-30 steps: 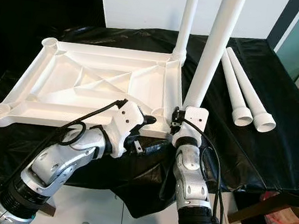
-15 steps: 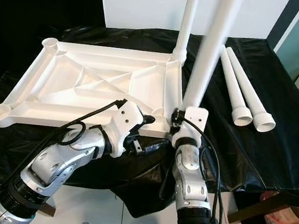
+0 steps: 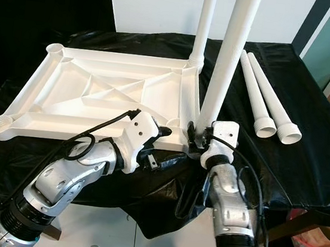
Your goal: Building children table
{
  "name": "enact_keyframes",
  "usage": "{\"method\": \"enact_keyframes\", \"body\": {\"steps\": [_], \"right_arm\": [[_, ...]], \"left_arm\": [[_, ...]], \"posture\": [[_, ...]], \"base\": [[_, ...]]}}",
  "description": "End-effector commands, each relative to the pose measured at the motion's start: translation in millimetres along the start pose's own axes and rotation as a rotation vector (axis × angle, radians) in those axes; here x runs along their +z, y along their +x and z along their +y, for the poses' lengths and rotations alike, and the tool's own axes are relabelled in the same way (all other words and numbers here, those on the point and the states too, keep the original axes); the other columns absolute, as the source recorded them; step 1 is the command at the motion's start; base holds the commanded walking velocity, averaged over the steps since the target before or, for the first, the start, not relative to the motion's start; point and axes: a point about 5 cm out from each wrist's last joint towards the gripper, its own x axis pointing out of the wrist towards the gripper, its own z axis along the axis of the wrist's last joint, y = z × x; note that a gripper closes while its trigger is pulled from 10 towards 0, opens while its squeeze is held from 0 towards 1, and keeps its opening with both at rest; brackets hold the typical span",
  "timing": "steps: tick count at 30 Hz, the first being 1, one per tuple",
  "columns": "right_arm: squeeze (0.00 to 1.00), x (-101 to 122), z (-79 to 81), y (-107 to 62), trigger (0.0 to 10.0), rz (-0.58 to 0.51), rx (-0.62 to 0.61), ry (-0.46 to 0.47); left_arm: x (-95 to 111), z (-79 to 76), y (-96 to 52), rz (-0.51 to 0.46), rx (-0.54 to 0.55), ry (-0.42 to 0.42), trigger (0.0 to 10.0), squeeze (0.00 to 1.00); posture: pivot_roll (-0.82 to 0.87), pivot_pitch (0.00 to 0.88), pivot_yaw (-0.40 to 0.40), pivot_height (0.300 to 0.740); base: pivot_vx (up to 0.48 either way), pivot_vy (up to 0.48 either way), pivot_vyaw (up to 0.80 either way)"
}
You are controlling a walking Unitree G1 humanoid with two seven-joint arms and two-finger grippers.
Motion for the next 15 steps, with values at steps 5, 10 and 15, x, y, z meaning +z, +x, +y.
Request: {"method": "enact_keyframes", "body": {"steps": [5,10,15], "right_arm": [[0.0,3,-10.9,9.8,10.0,0.016,0.267,-0.022],[0.0,3,-12.3,14.3,10.0,0.027,0.329,-0.044],[0.0,0,-14.0,20.6,10.0,0.055,0.374,-0.076]], "left_arm": [[0,1.1,2.0,0.009,-0.033,0.016,10.0,0.0],[0,1.7,1.7,0.008,-0.029,0.015,10.0,0.0],[0,2.6,0.7,0.009,-0.02,0.016,10.0,0.0]], "posture": [[-0.11,0.083,0.026,0.74],[-0.11,0.085,0.025,0.74],[-0.09,0.089,0.023,0.74]], "base": [[0.0,0.0,0.0],[0.0,0.0,0.0],[0.0,0.0,0.0]]}}
